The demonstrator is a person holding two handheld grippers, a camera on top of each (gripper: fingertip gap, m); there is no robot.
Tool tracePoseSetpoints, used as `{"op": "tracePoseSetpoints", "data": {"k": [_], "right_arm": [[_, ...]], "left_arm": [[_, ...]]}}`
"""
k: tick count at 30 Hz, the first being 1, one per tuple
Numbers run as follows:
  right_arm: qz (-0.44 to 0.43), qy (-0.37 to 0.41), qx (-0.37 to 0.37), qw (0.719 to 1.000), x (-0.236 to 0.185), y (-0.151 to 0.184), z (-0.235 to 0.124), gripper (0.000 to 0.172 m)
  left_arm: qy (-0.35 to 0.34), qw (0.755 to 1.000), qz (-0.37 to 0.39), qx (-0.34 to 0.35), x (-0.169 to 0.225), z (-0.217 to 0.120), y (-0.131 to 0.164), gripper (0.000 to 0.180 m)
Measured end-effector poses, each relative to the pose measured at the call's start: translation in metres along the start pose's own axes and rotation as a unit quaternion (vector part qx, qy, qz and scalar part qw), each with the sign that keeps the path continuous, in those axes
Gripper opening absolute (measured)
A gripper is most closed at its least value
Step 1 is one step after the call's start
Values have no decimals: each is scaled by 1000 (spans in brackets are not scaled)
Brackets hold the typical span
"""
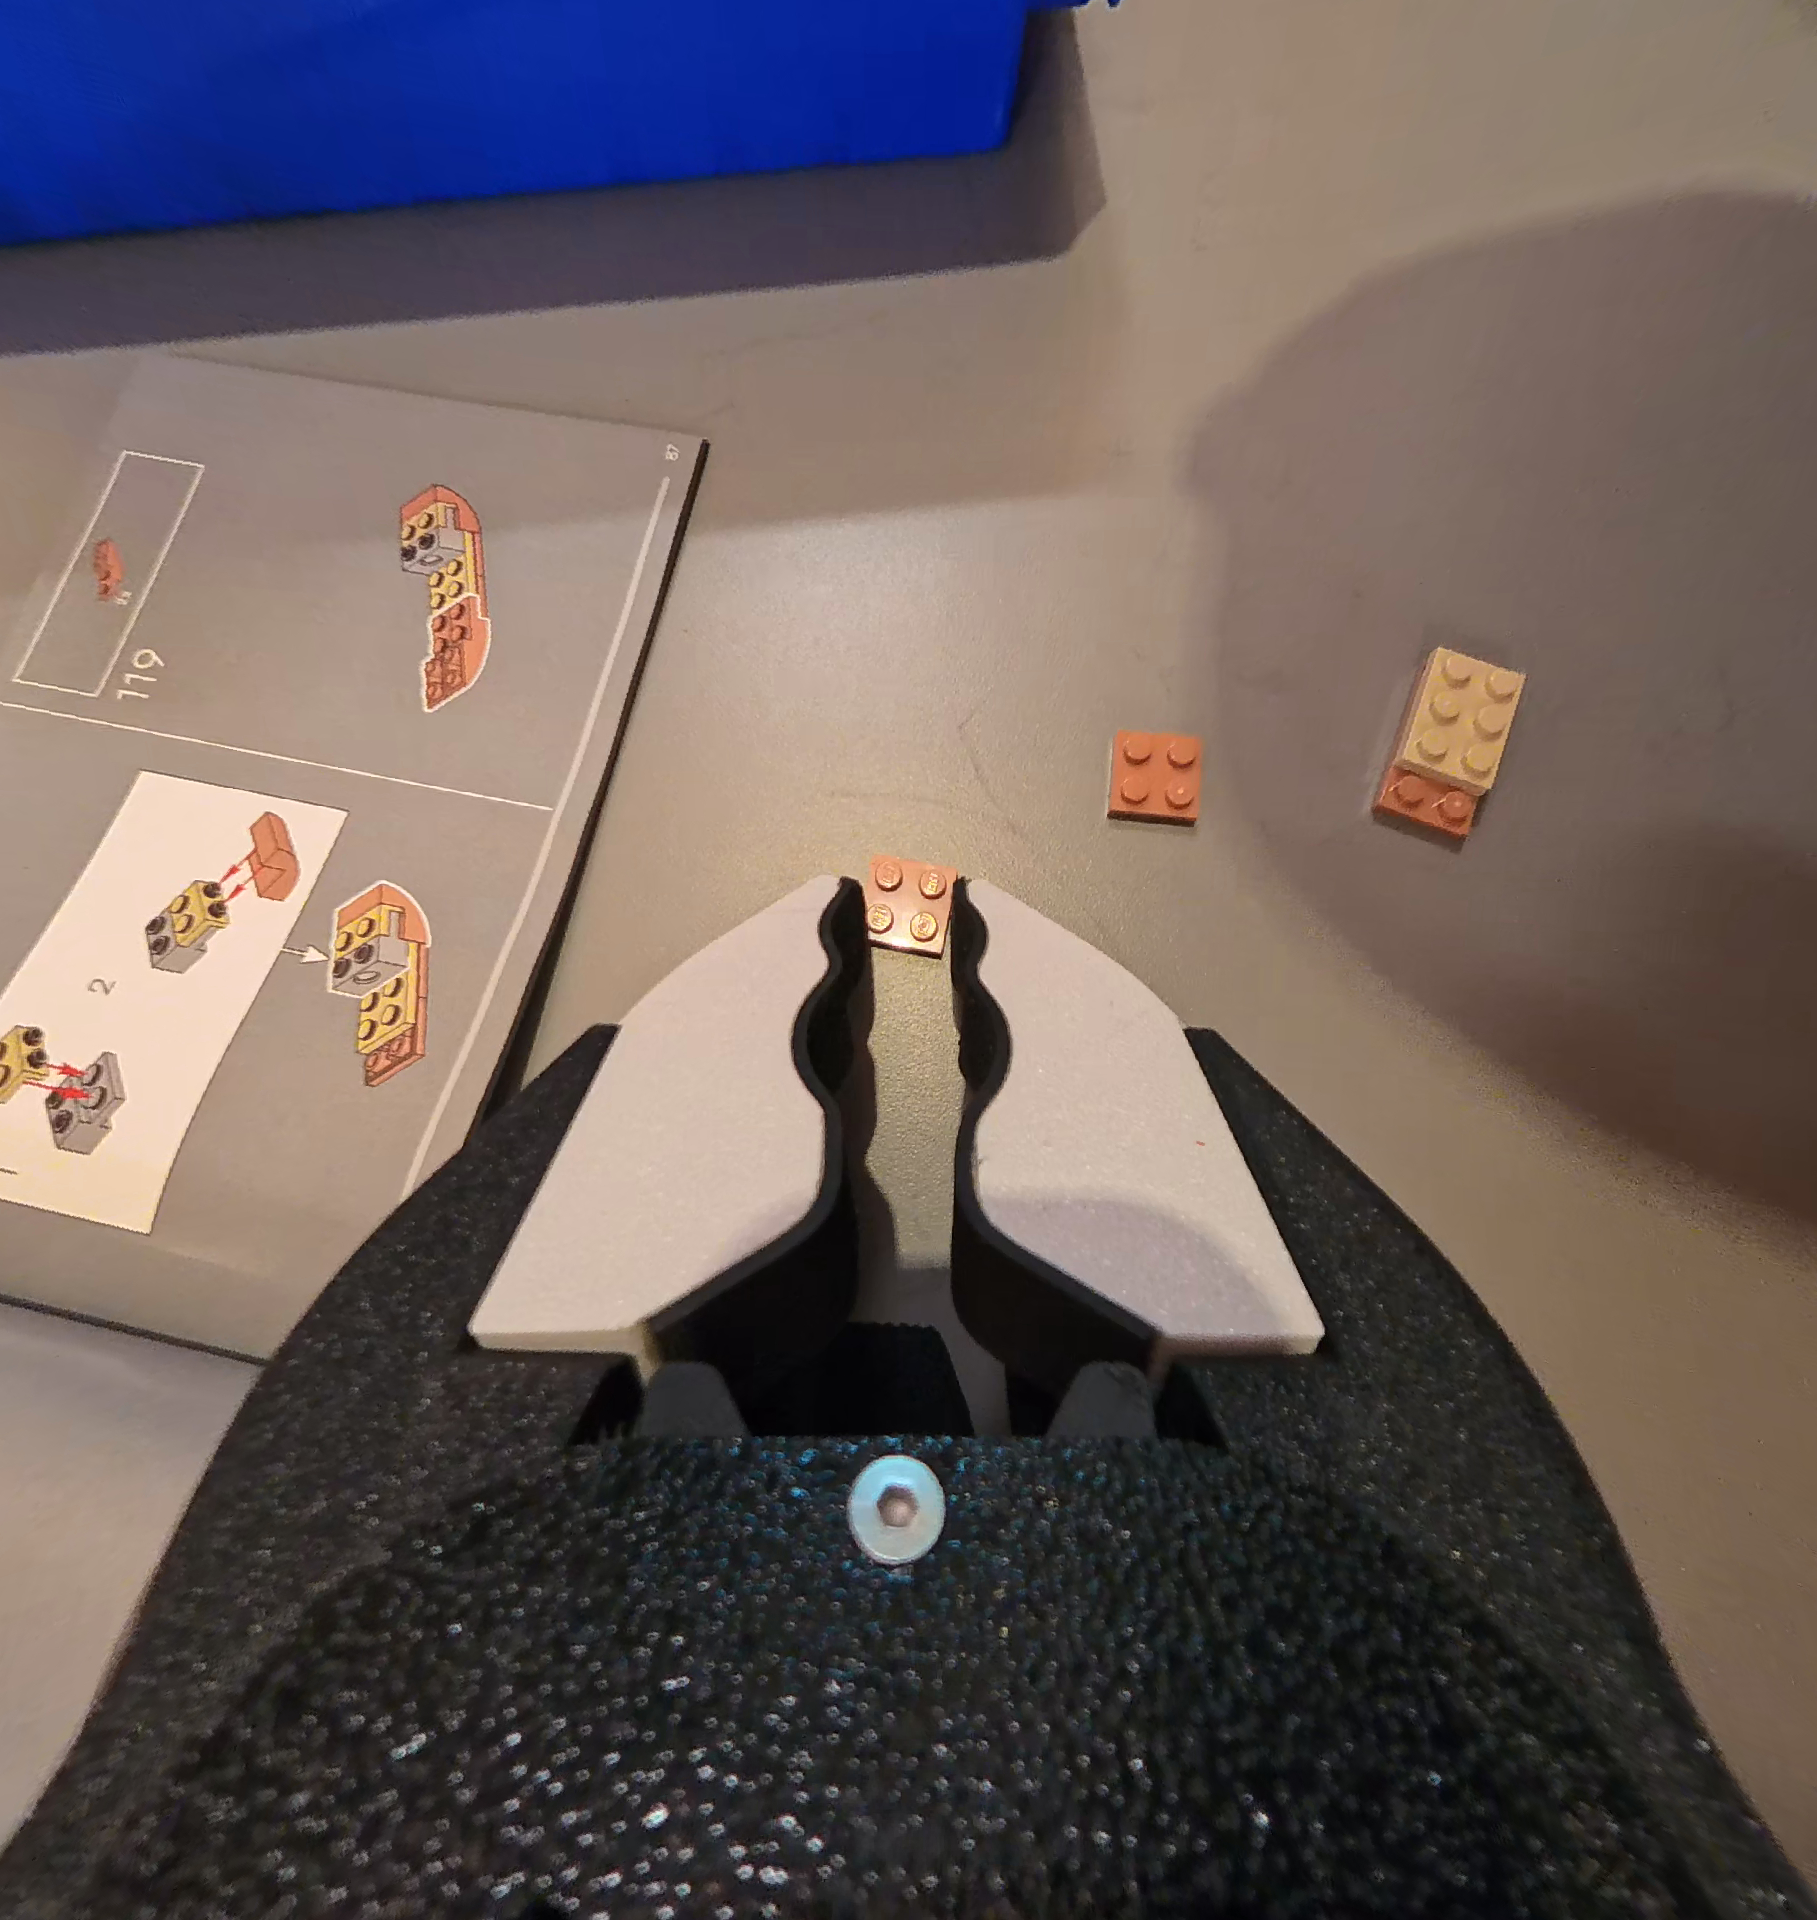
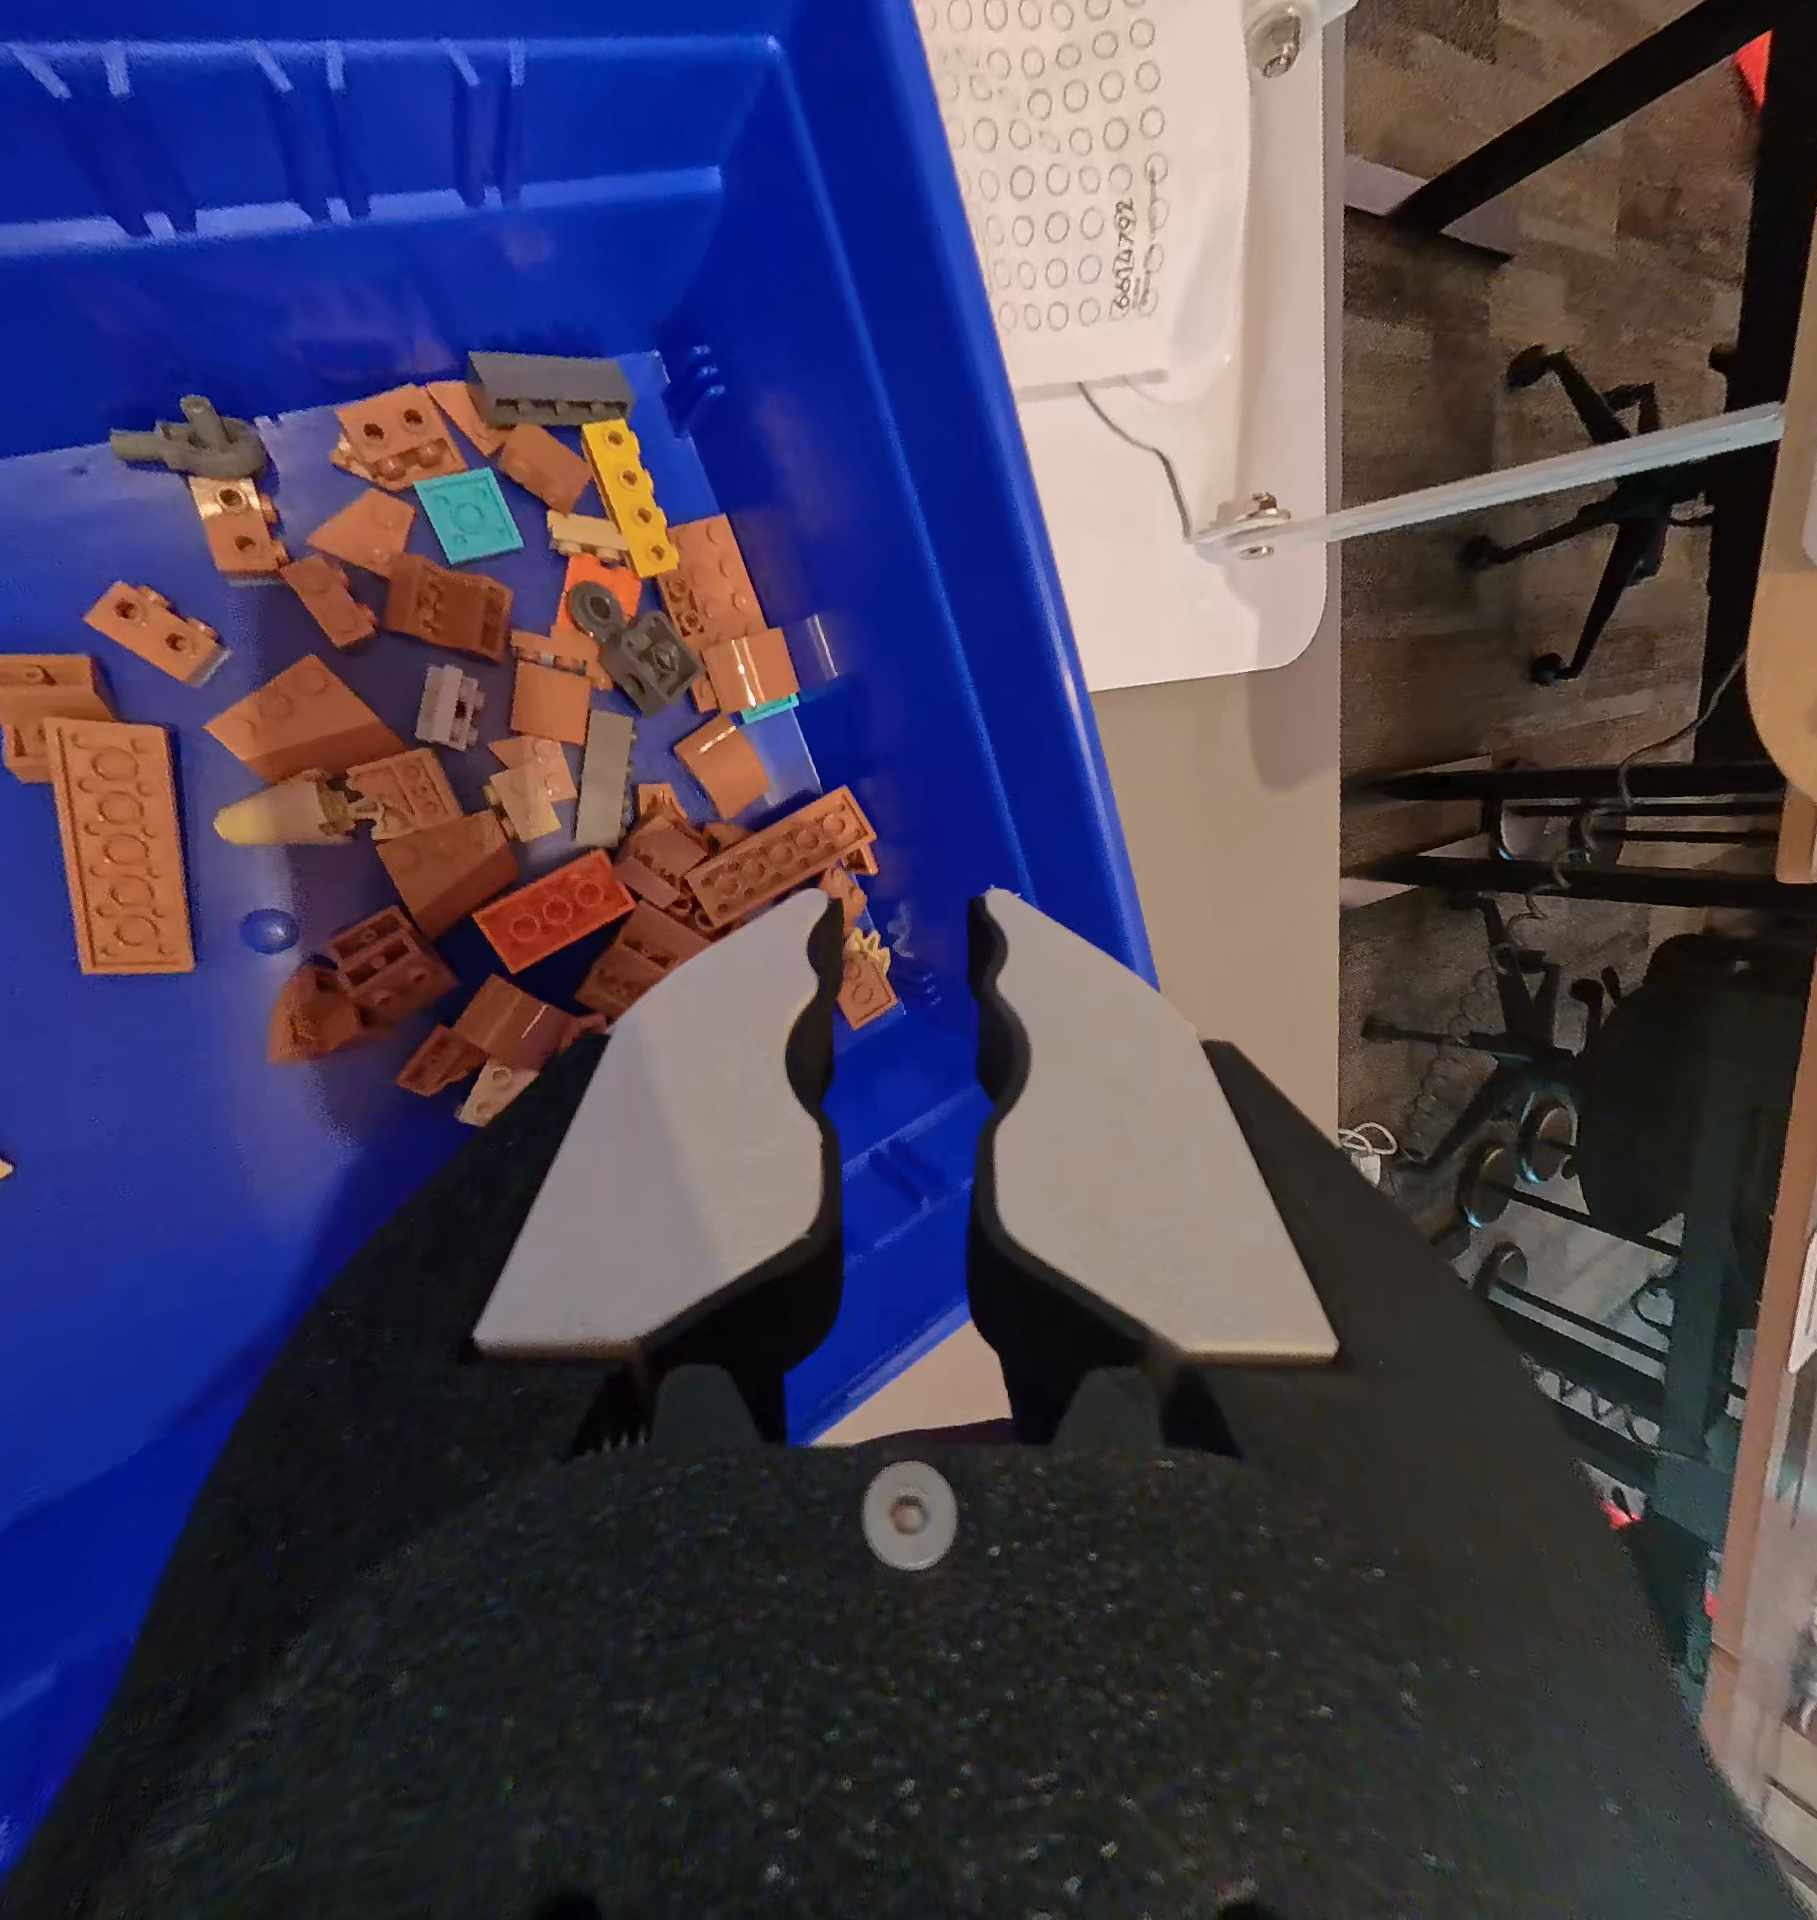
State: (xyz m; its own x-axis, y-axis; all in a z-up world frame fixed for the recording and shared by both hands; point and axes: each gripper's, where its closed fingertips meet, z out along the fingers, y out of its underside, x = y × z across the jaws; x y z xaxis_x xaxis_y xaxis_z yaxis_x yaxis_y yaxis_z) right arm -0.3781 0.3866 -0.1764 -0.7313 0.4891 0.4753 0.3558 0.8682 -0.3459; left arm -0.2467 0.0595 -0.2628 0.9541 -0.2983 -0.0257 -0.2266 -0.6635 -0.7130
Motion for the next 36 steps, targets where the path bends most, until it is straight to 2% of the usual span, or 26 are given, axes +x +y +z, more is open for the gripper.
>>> {"op": "tracePoseSetpoints", "data": {"k": [10, 36], "right_arm": [[-13, -11, -25, 1000, -7, 20, -10, 23], [-21, -17, -20, 999, -4, 25, -9, 23]], "left_arm": [[0, 1000, 1, 0, 0, 0, 0, 15], [1, 1000, -2, 0, 0, 0, 0, 16]]}}
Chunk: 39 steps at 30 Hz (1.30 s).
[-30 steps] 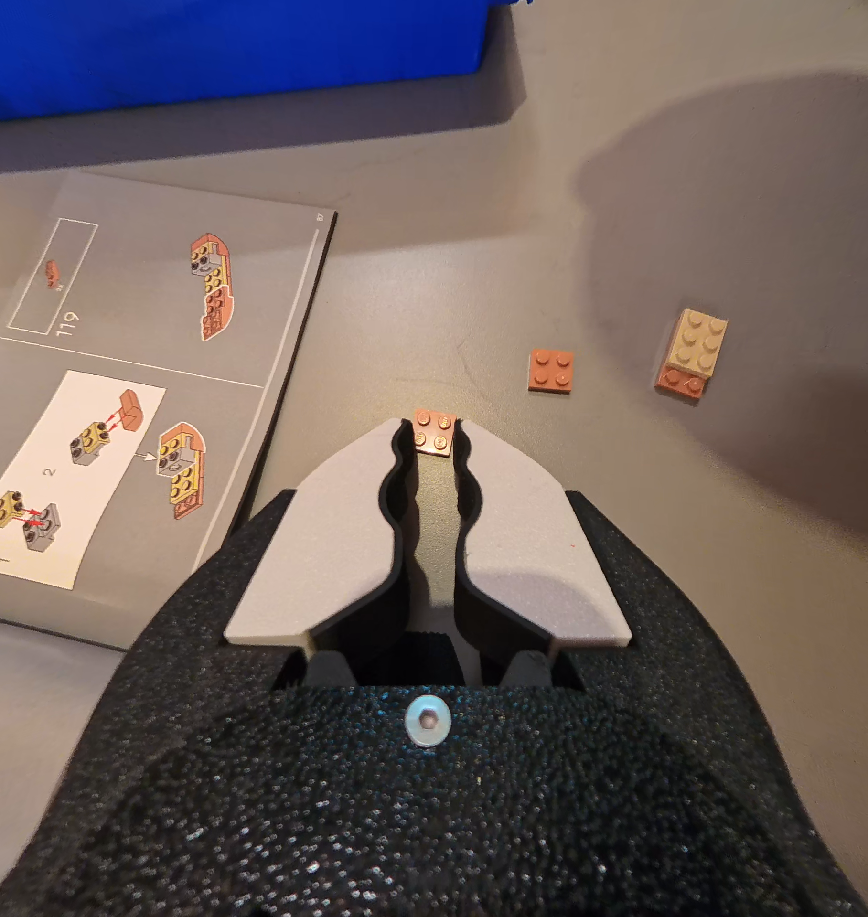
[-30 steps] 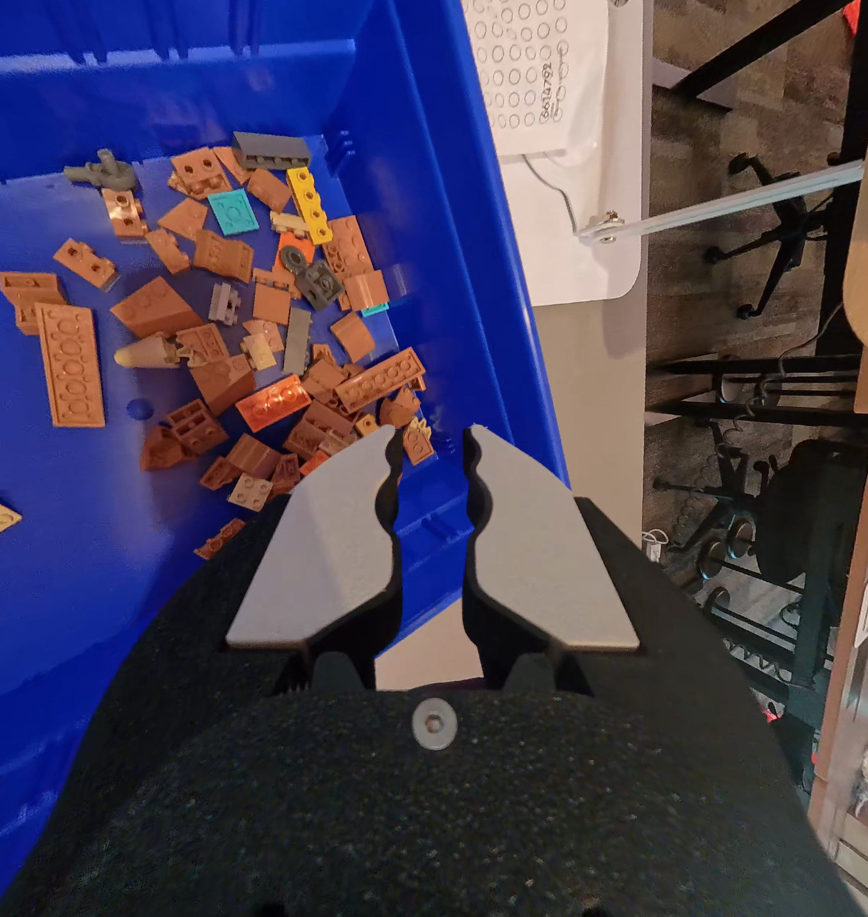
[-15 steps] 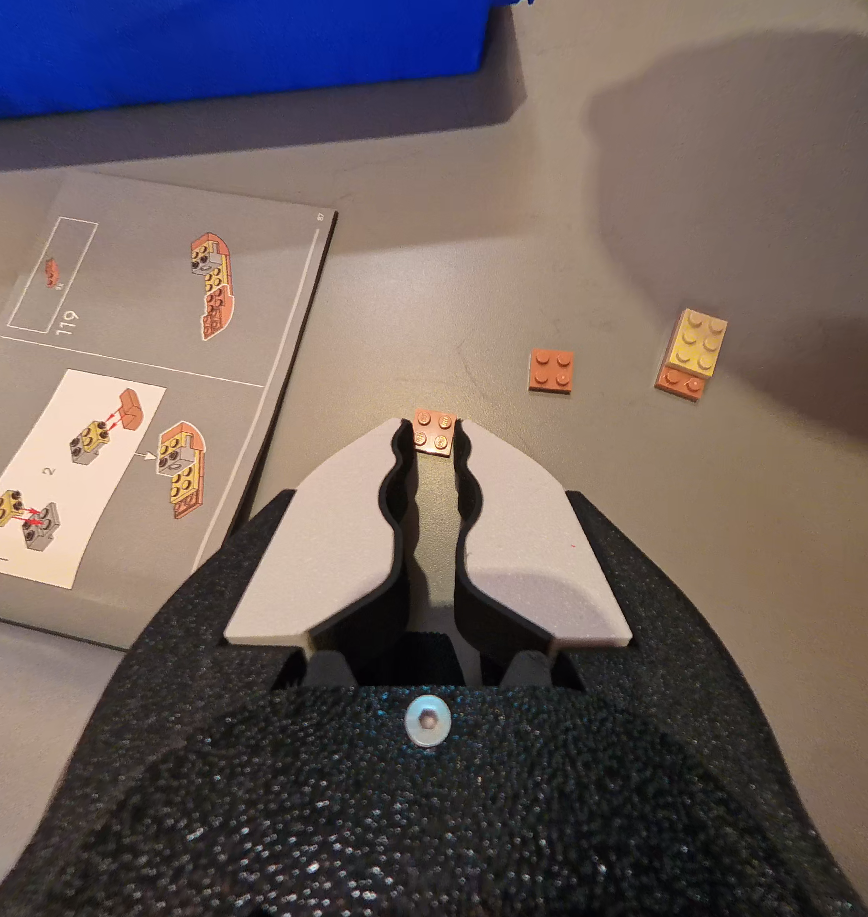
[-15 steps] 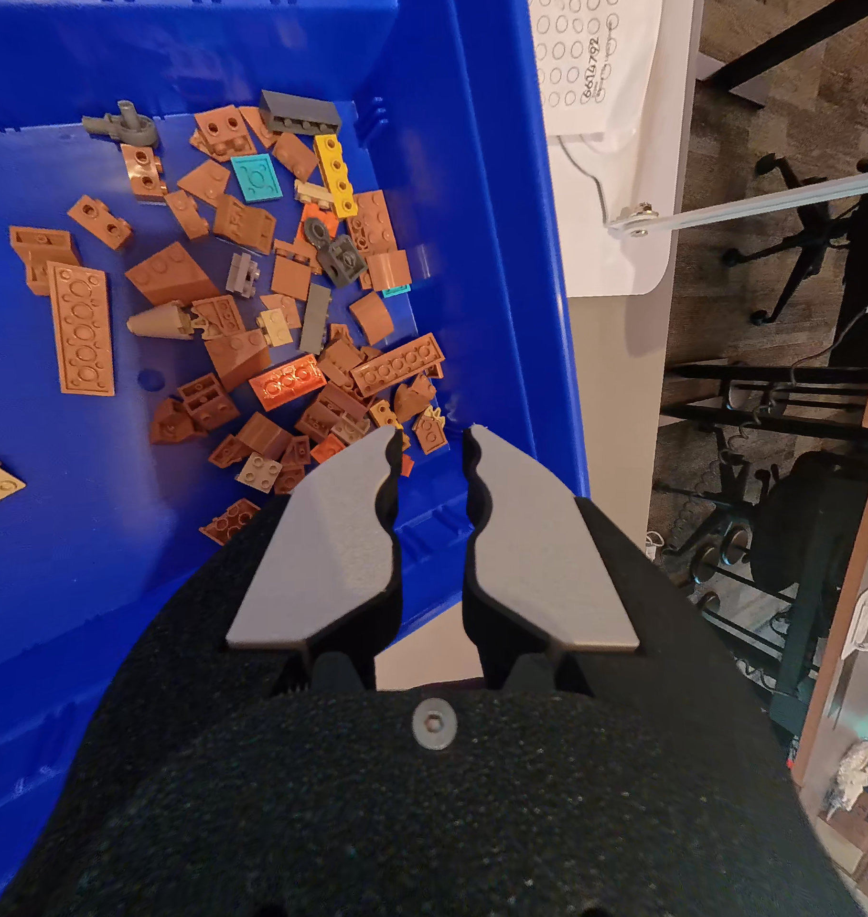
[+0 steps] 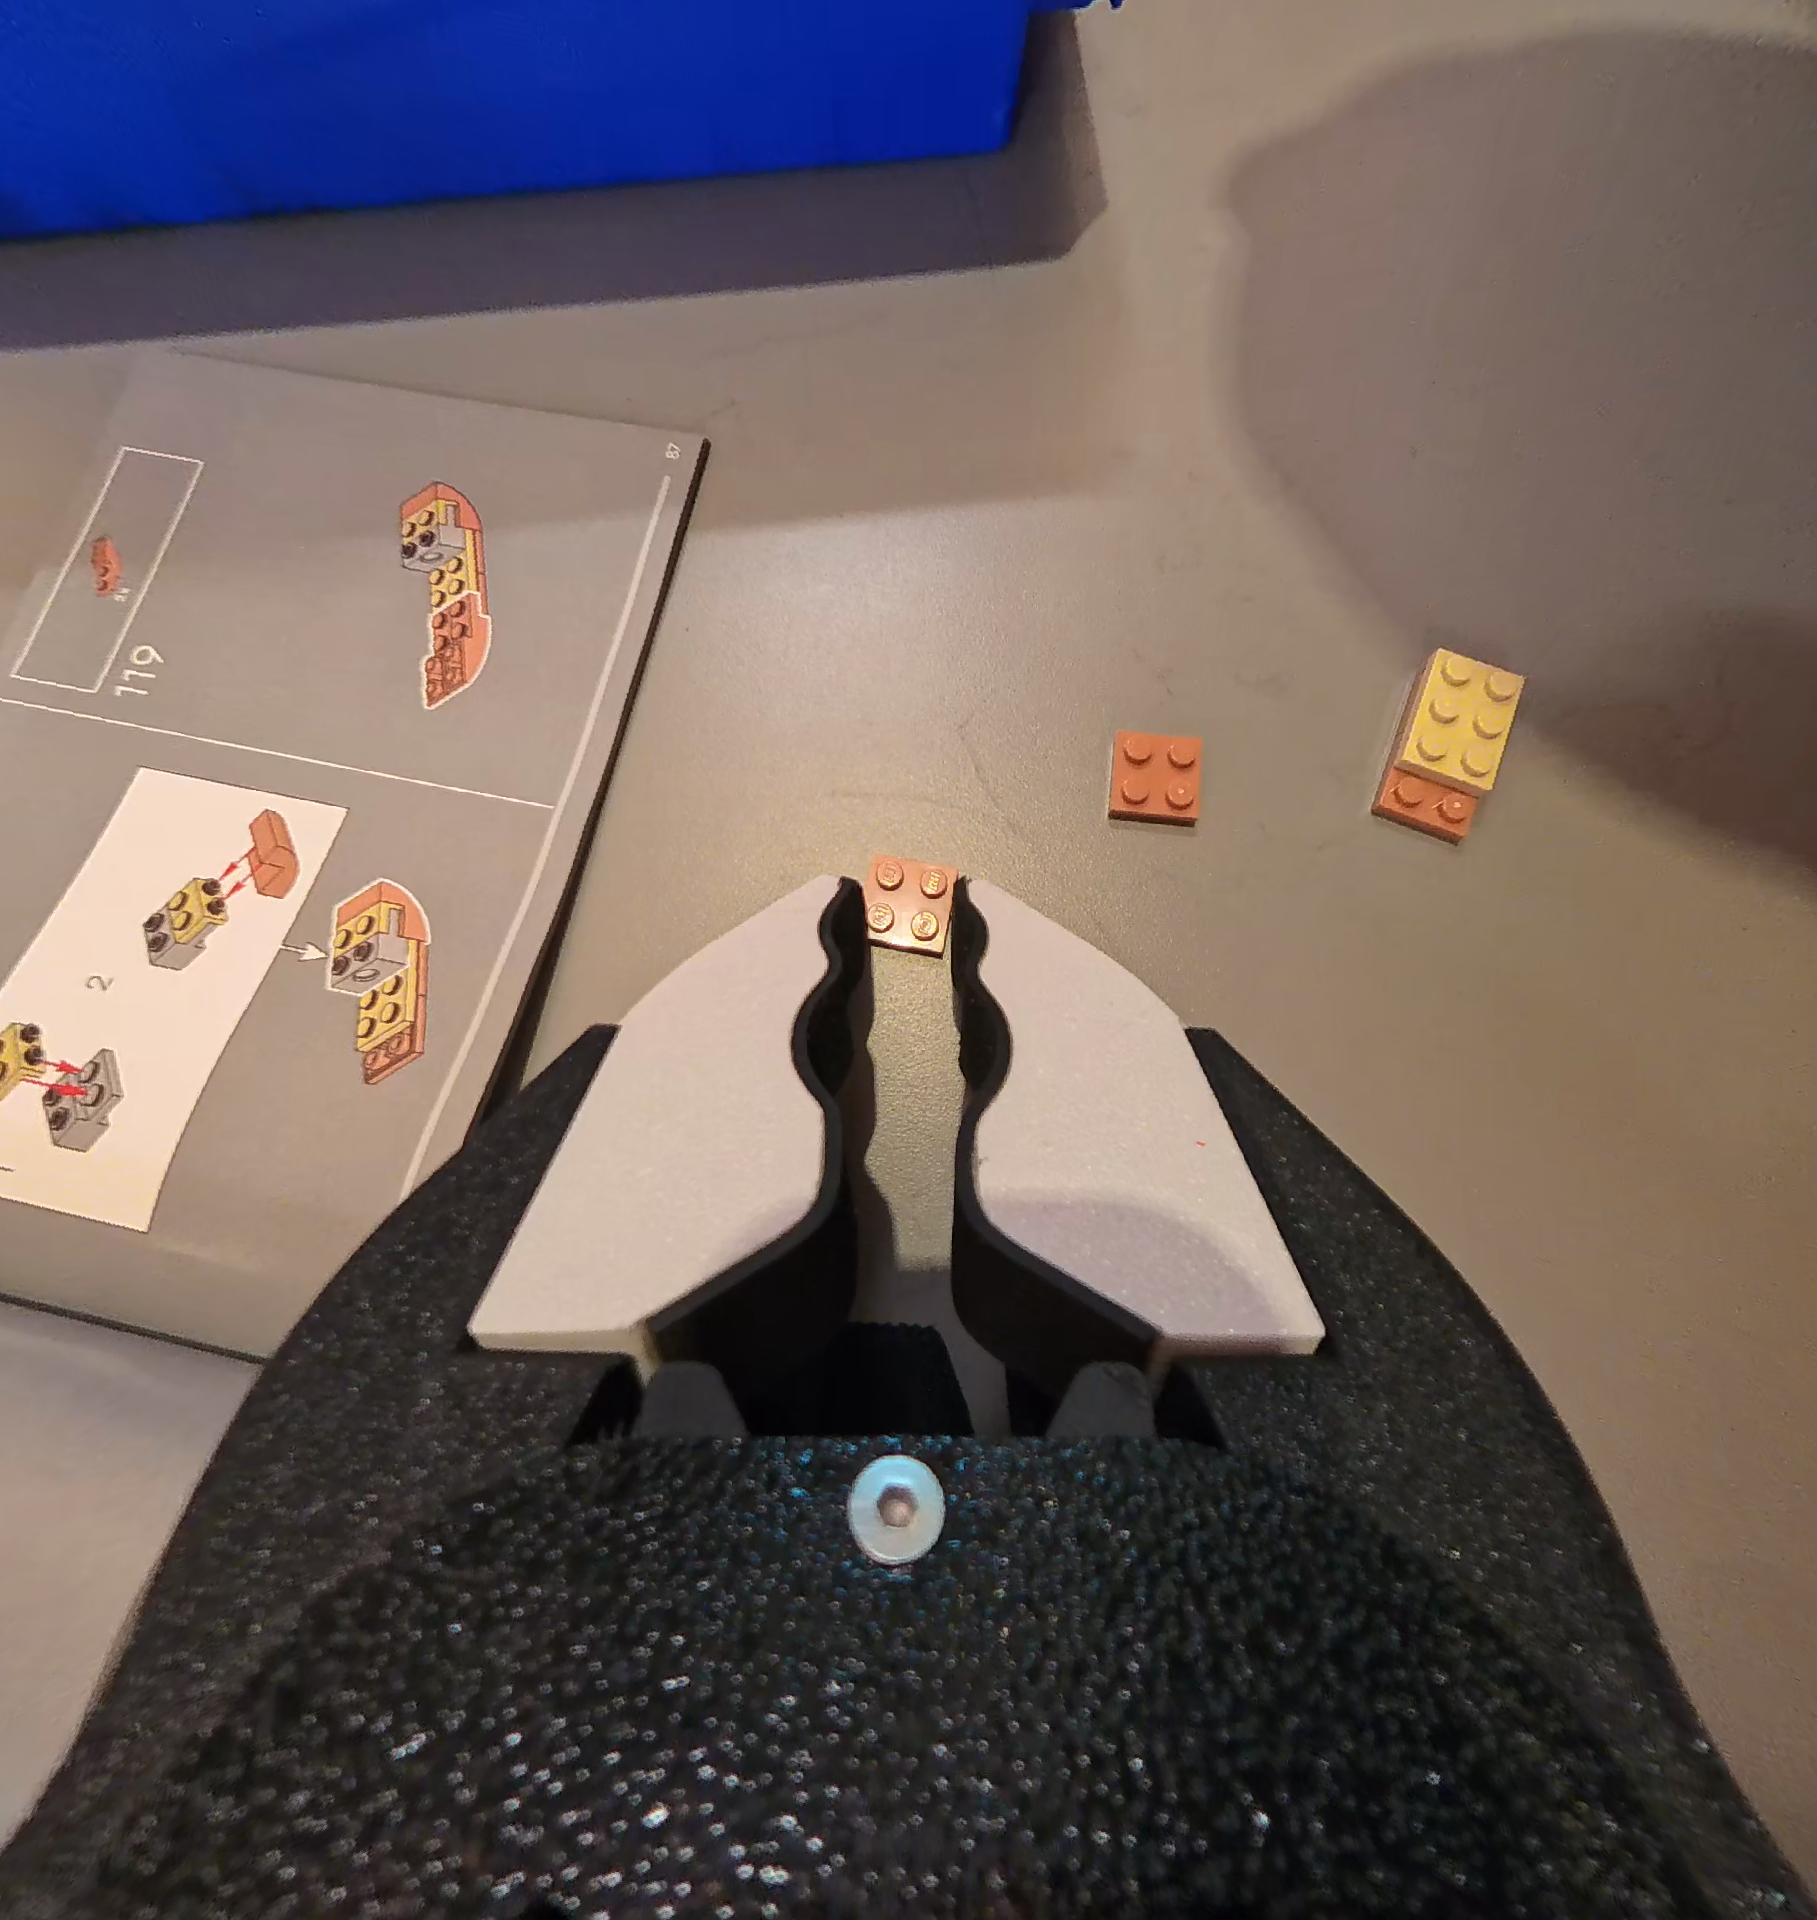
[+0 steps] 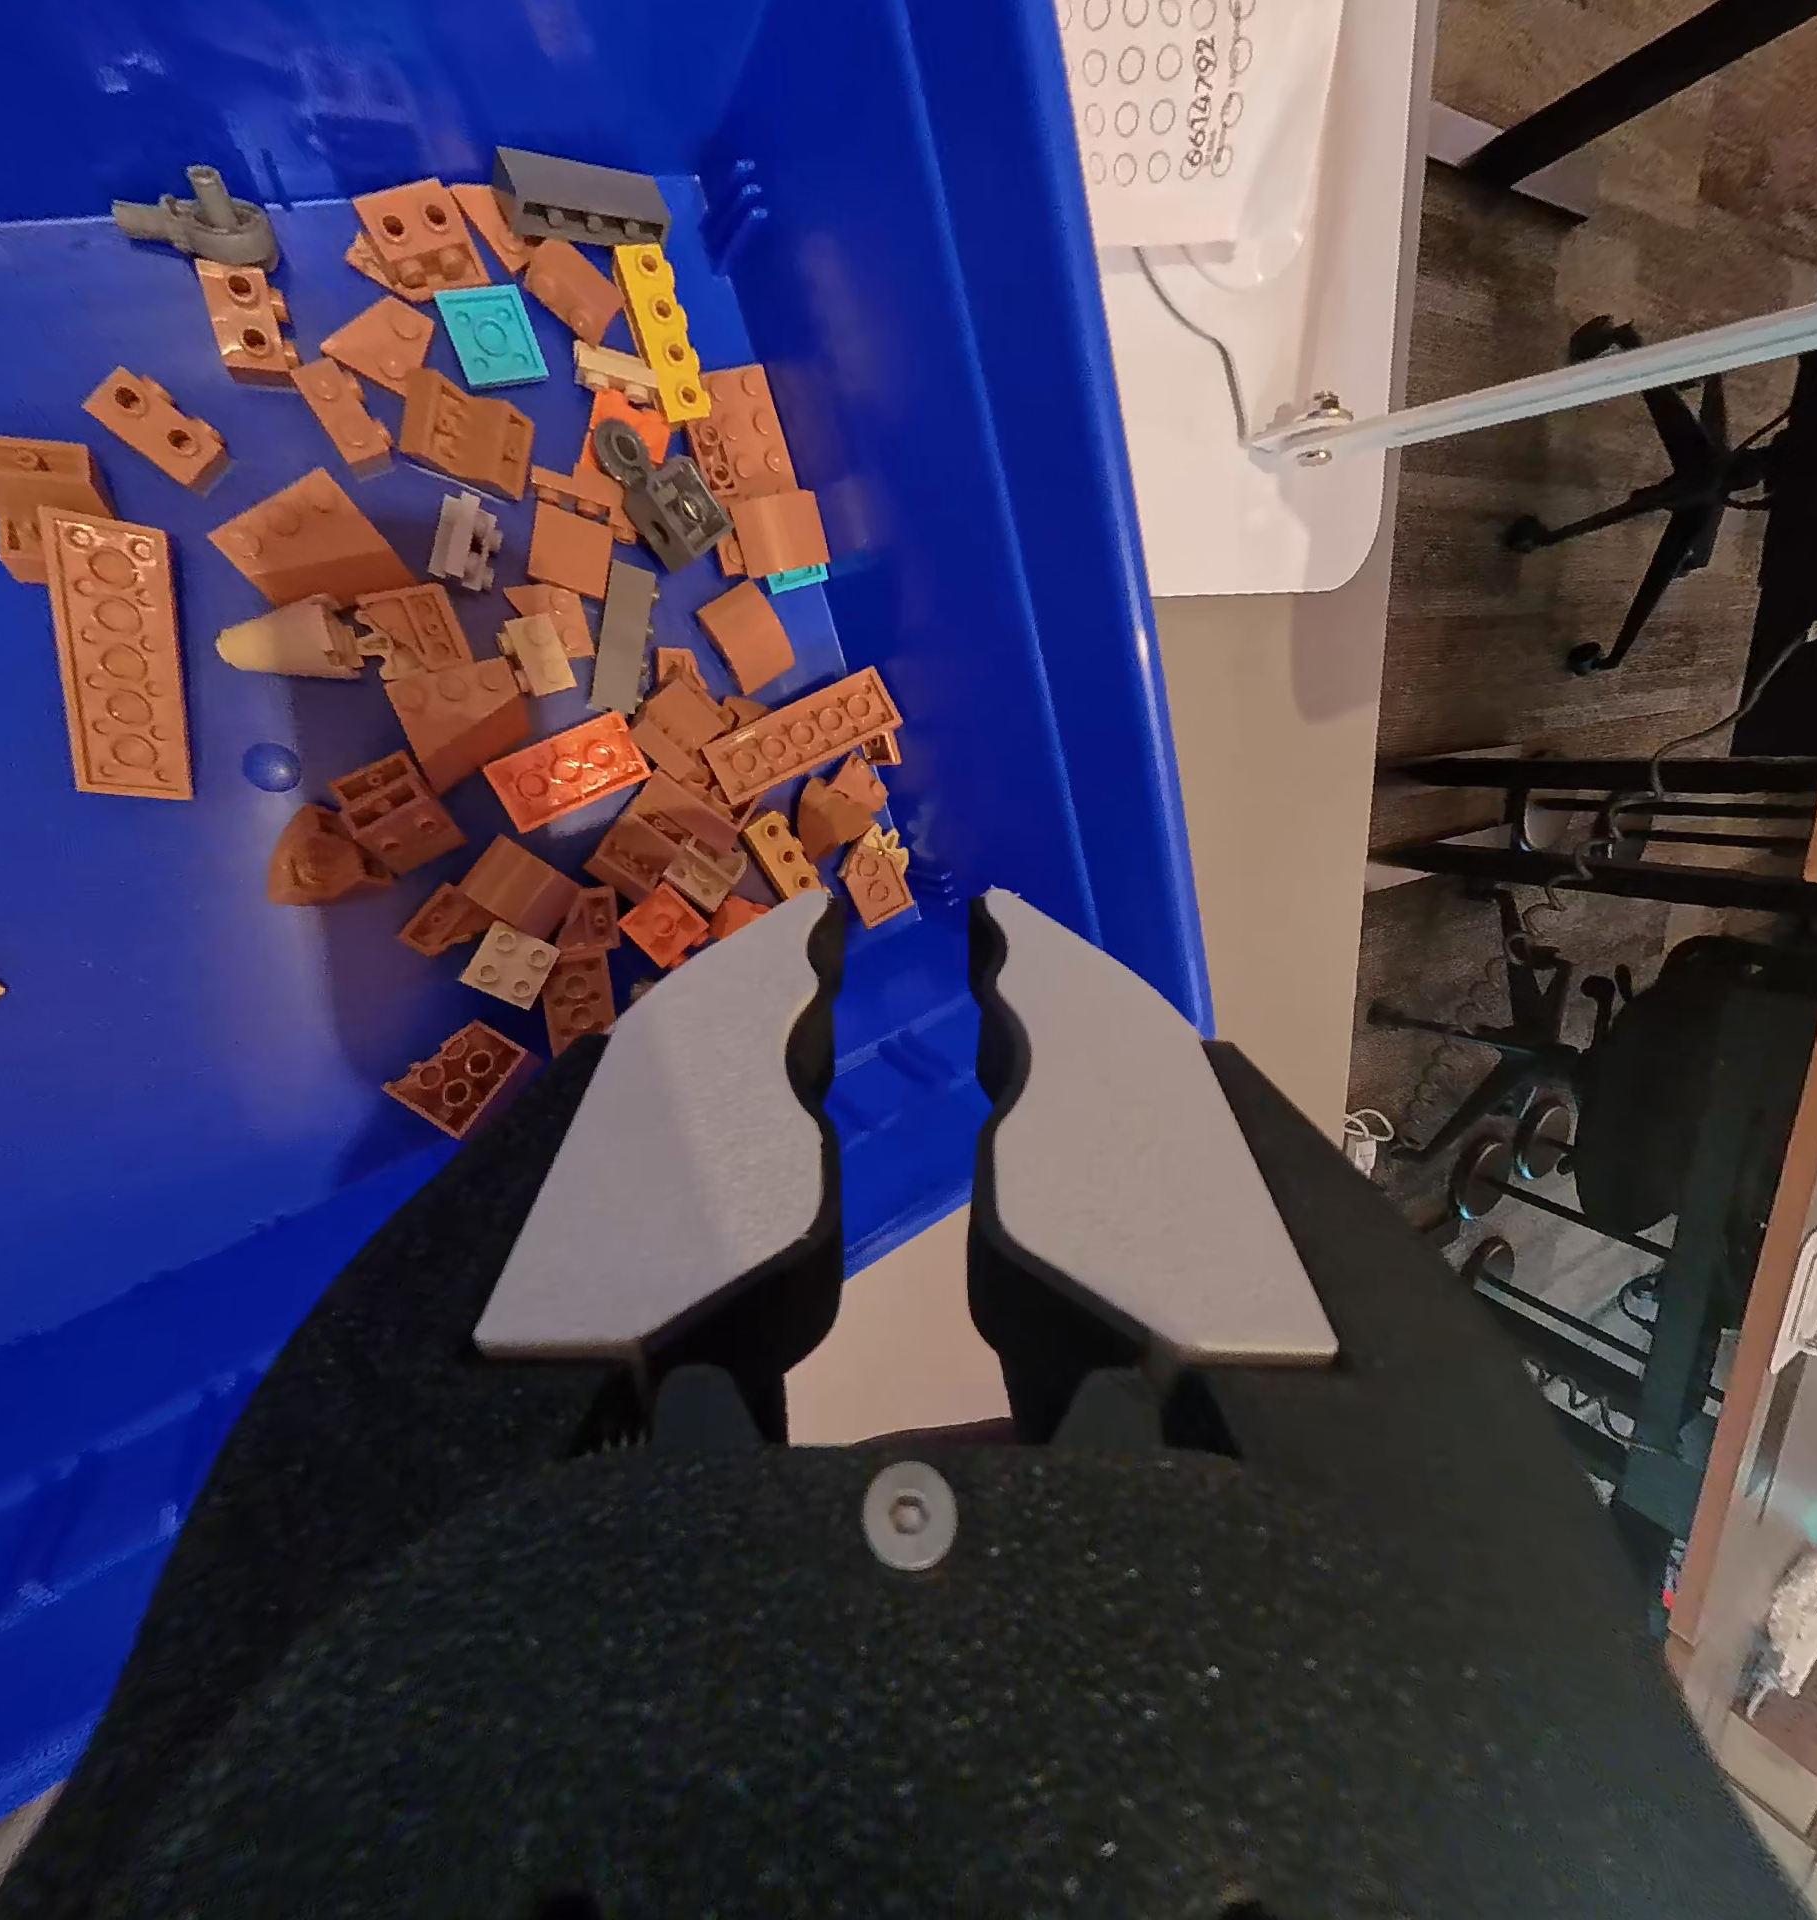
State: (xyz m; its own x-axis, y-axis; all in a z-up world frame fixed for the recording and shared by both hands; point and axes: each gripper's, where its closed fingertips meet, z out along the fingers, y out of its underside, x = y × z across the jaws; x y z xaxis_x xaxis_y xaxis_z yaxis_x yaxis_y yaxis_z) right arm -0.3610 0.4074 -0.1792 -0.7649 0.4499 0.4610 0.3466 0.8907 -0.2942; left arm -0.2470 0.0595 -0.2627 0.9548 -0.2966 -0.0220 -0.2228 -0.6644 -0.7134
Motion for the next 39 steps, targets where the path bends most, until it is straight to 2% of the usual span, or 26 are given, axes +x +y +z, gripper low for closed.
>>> {"op": "tracePoseSetpoints", "data": {"k": [14, 23, 27, 29, 33, 39], "right_arm": [[-25, -12, 2, 1000, -12, -10, 7, 22], [-104, -30, 84, 990, -46, -67, 11, 22], [-114, -61, 126, 984, -64, -89, 18, 22], [-120, -77, 127, 982, -73, -90, 25, 23], [-142, -78, 83, 983, -76, -74, 38, 23], [-139, -120, 117, 976, -84, -100, 52, 23]], "left_arm": [[-1, 1000, 1, 0, 0, 0, 0, 16], [0, 1000, -3, -1, 0, 0, 0, 16], [1, 1000, -6, -1, -1, 0, 0, 17], [0, 1000, -8, -2, -1, 0, 1, 17], [0, 1000, -8, -2, -1, 0, 0, 17], [1, 1000, -9, -2, -1, 0, 0, 17]]}}
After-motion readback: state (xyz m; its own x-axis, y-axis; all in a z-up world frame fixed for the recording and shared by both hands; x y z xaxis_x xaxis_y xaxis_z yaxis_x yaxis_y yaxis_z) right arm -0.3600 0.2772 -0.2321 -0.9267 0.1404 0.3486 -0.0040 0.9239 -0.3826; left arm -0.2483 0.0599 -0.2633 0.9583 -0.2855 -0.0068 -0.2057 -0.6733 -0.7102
